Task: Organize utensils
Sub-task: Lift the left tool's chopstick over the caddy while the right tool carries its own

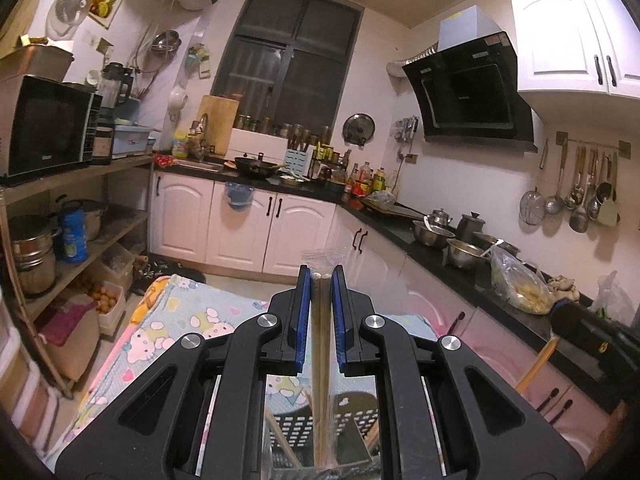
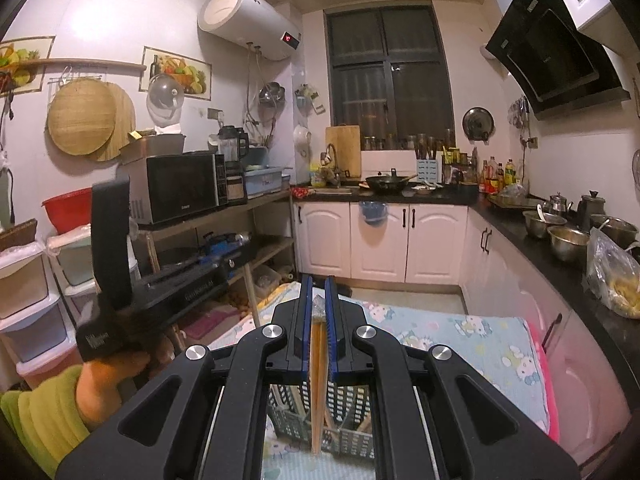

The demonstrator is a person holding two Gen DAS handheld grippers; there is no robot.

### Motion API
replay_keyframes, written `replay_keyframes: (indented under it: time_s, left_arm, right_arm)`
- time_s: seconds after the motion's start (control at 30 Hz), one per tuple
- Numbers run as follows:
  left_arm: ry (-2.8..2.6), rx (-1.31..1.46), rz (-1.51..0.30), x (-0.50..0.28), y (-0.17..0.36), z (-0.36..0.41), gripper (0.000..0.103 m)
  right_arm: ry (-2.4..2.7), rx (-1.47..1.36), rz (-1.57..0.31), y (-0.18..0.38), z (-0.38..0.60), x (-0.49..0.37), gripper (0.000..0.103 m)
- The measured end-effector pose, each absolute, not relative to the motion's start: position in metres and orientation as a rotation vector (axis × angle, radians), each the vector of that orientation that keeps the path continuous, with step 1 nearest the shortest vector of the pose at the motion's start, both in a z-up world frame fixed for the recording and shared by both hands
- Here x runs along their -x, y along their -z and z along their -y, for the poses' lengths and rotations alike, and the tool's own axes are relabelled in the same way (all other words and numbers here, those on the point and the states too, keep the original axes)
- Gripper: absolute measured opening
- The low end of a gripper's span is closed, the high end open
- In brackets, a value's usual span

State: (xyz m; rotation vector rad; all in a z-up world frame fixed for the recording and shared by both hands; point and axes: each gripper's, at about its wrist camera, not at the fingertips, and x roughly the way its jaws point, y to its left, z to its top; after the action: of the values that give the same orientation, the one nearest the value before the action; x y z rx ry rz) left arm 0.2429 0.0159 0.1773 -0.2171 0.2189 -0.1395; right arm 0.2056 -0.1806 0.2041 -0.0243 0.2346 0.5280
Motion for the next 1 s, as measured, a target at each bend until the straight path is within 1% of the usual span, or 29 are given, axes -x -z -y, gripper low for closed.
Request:
replay_keyframes:
  time_s: [0.43,0.6,1.0]
  left_arm:
    - [0.111,0.223,-0.198,-0.256,-0.167,-0.022,0.005]
    - [0.111,0.221,-0.193,-0.259,-0.164,-0.022,0.005]
    - [0.104,0.199,-0.217,-0.277,-0.138,-0.016,0.005]
  right_arm:
    - [-0.506,0.047,-0.205,-0.207,0.161,-0.235,0.007]
    - [-0.51,0.021,-0.223,-0.198,0.159,-0.253,0.007]
    - [-0.495,-0.017,-0.245,-0.174,0.162,-0.275,0.007]
